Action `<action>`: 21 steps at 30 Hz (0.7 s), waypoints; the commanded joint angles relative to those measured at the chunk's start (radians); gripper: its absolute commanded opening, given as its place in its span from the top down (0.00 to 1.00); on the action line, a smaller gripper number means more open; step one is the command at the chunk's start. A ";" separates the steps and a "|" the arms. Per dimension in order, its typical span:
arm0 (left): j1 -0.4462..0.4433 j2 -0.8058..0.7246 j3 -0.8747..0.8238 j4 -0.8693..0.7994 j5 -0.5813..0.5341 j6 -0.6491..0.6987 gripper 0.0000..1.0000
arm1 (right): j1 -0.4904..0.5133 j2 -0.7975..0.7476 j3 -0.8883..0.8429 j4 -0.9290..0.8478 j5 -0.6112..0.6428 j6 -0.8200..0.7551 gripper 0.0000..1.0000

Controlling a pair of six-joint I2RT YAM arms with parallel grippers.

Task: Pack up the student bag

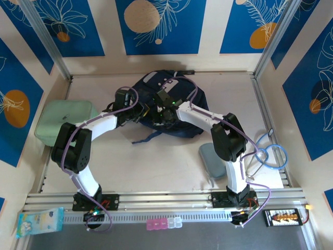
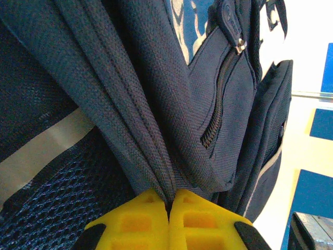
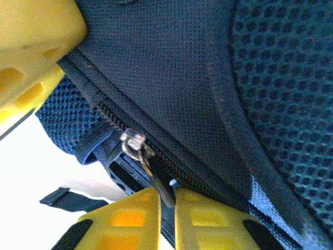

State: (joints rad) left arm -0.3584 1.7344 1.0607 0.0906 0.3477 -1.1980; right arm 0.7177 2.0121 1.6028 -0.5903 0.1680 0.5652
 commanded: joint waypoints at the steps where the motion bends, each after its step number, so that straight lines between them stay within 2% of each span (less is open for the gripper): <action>1: -0.013 -0.032 0.007 0.025 0.050 0.026 1.00 | -0.014 -0.050 -0.030 0.021 0.026 -0.003 0.91; 3: -0.007 -0.027 0.013 0.003 0.034 0.047 1.00 | -0.027 -0.083 -0.066 0.018 0.011 -0.005 0.94; 11: 0.013 -0.006 0.030 -0.038 0.008 0.088 1.00 | -0.075 -0.256 -0.304 0.010 0.026 -0.023 0.94; 16: 0.012 -0.003 0.037 -0.043 0.017 0.089 1.00 | -0.095 -0.264 -0.325 0.020 -0.006 -0.044 0.93; 19: 0.012 -0.006 0.042 -0.043 0.026 0.089 1.00 | -0.080 -0.253 -0.285 0.038 -0.059 -0.058 0.87; 21: 0.013 -0.012 0.040 -0.045 0.028 0.089 1.00 | -0.059 -0.254 -0.267 0.071 -0.083 -0.062 0.78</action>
State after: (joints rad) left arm -0.3515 1.7348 1.0664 0.0589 0.3515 -1.1427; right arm 0.6292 1.7573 1.2892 -0.5587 0.1490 0.5316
